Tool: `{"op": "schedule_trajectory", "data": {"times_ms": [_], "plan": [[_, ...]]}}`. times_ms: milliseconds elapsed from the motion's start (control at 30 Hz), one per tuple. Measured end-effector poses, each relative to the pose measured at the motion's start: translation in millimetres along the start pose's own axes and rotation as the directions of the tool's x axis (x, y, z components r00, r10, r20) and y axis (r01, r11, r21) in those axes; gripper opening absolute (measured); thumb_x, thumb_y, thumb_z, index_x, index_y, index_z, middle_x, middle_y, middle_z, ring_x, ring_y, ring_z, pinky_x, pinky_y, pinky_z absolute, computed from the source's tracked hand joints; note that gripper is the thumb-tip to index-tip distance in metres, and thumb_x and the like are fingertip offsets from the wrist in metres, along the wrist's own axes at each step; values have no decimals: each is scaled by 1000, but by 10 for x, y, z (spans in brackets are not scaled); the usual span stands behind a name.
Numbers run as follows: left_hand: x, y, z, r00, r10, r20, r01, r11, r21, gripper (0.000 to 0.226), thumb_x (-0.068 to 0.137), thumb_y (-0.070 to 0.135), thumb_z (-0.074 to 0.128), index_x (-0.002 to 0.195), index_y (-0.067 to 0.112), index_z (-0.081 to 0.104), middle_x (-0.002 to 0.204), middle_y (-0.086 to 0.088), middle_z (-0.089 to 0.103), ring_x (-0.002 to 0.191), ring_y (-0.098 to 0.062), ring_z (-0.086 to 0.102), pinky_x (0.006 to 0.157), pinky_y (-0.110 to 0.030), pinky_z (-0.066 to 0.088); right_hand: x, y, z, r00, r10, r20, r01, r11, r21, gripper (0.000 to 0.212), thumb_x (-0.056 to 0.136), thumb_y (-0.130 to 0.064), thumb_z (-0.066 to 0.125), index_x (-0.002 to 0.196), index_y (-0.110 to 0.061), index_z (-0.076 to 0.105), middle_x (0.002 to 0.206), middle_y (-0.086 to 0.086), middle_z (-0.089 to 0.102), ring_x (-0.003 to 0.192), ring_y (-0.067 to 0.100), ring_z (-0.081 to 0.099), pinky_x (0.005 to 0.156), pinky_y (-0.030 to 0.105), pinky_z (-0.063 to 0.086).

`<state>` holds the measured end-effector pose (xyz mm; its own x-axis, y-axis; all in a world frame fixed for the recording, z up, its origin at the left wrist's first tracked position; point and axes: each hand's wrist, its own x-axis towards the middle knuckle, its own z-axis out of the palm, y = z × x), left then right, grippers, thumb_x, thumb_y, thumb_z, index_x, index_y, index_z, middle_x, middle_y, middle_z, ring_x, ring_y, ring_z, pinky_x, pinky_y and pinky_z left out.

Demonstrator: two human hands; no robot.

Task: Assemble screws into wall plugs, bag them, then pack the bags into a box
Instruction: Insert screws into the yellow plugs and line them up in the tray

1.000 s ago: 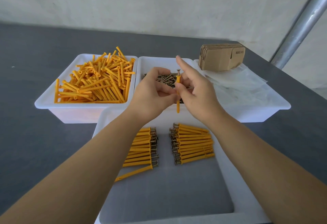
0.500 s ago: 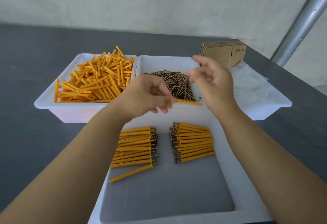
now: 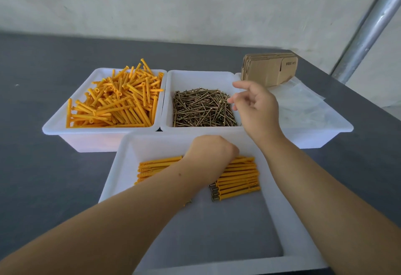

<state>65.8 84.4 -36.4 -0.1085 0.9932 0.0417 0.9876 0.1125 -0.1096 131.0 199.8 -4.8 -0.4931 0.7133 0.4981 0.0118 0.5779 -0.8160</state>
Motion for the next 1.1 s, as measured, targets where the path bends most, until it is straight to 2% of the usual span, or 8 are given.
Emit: {"op": "schedule_trajectory", "data": {"times_ms": [233,433,533,633,733,833,933,1100], "plan": [[16,27,-44,1000,22,-11,-22,1000,-13,25,86,5,60,81,19,40,80,3,39,76,-21,46,58,-34,40,17,90,4,1000,5,28,-4,999,-32,27,90,-8,57,109,-25,66,81,-6,72,85,16,67,89,38,54],[23,6,-88,999,41,2,-41,998,-50,2,93,17,57,93,15,59,104,-1,52,92,-25,58,65,-36,47,73,208,20,999,-2,32,9,973,-230,20,92,-18,60,106,-28,70,87,-10,71,82,0,60,67,1,37],[16,-113,-165,987,5,-158,-36,981,-193,15,94,26,59,100,14,66,105,-1,57,96,-22,57,75,-37,50,77,219,12,997,12,79,15,940,-342,22,93,-17,59,109,-25,71,94,-11,69,85,4,61,73,11,45],[-37,-323,-273,862,-181,-473,15,942,-335,17,93,24,62,89,9,69,89,-3,61,84,-23,57,70,-41,49,112,233,27,967,116,228,32,830,-557,24,93,-24,60,115,-26,69,116,-4,67,103,18,62,86,30,46],[-106,-668,-310,717,-437,-543,259,891,-373,20,96,20,55,95,8,71,95,-8,65,86,-28,59,69,-43,53,151,216,94,895,249,371,74,737,-672,35,97,-29,53,131,-27,61,137,1,57,120,24,55,92,33,43],[-209,-1057,-253,610,-698,-376,554,715,-427,31,100,29,47,107,6,68,107,-17,62,97,-37,57,79,-49,53,223,152,163,803,379,460,51,725,-687,42,101,-28,44,143,-25,49,148,2,48,132,25,47,103,34,39],[-262,-1282,-162,518,-855,-29,764,477,-435,50,102,46,31,113,8,60,117,-20,58,109,-41,53,93,-55,47,313,54,232,643,502,579,163,649,-743,45,105,-18,34,149,-20,41,156,3,37,142,25,35,112,34,30],[-205,-1274,-89,501,-836,224,857,442,-266,66,99,60,21,141,17,49,147,-16,41,136,-40,34,105,-57,32,357,-11,331,540,626,563,214,545,-811,42,104,-4,29,140,-4,50,146,12,49,133,29,46,111,37,36]]}}
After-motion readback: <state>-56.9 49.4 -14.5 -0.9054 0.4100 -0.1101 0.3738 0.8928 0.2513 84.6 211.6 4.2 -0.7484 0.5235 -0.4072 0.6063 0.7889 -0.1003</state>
